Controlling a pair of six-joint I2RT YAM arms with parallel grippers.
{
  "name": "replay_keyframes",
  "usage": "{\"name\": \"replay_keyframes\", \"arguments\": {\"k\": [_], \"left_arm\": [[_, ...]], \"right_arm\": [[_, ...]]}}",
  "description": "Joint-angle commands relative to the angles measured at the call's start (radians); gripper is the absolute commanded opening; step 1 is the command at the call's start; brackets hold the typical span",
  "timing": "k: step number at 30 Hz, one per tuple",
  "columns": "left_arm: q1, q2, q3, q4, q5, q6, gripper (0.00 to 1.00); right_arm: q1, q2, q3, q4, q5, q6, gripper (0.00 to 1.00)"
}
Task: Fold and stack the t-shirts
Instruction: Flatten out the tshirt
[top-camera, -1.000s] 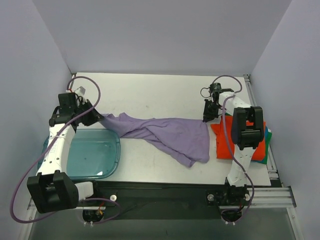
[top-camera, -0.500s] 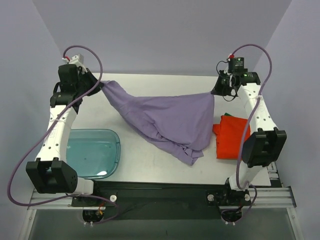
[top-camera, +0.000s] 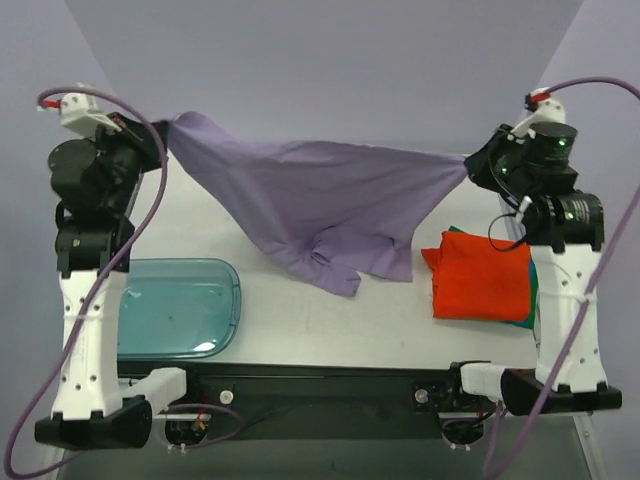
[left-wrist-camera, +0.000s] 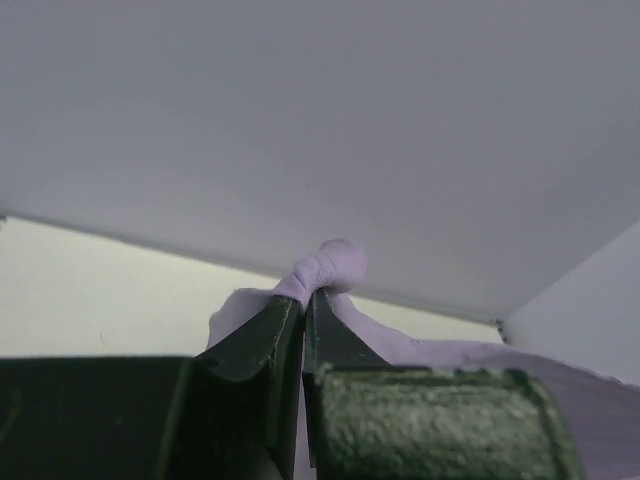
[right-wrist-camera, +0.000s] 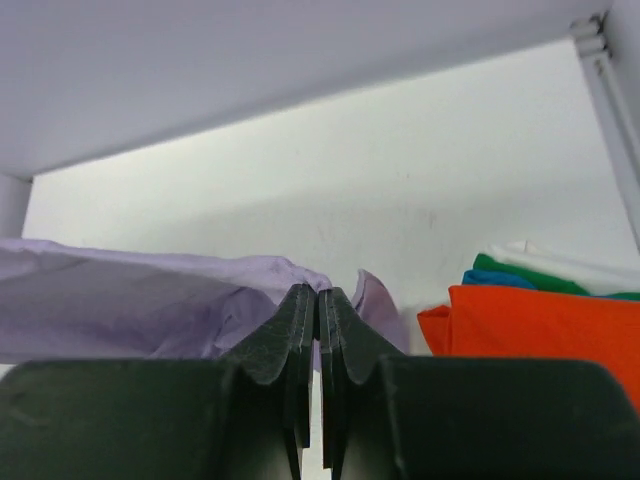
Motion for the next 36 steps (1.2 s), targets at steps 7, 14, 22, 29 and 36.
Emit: {"name": "replay_keyframes", "arguments": {"k": [7, 14, 22, 29, 36], "left_arm": [[0.001, -0.29, -0.026, 0.224, -0.196, 0.014, 0.0], [0.001, -0.119, 0.045, 0.258, -0.02, -0.069, 0.0], [-0.029, 0.19, 0.256, 0.226, 0.177, -0.083, 0.0], [-0.037, 0.247, 0.432, 0.207, 0.219, -0.07, 0.0], [-0.037, 0.109, 0.392, 0.273, 0.153, -0.075, 0.0]], "right_arm": [[0.003, -0.279, 0.053, 0.161, 0.17, -0.08, 0.0], [0.001, -0.192, 0.07, 0.17, 0.205, -0.124, 0.0], [0.0, 0.006, 0.113, 0.174, 0.175, -0.113, 0.0], [0.0, 0.037, 0.214, 0.174, 0.138, -0.077, 0.0], [-0.002, -0.051, 0.236, 0.205, 0.138, -0.044, 0.0]]}}
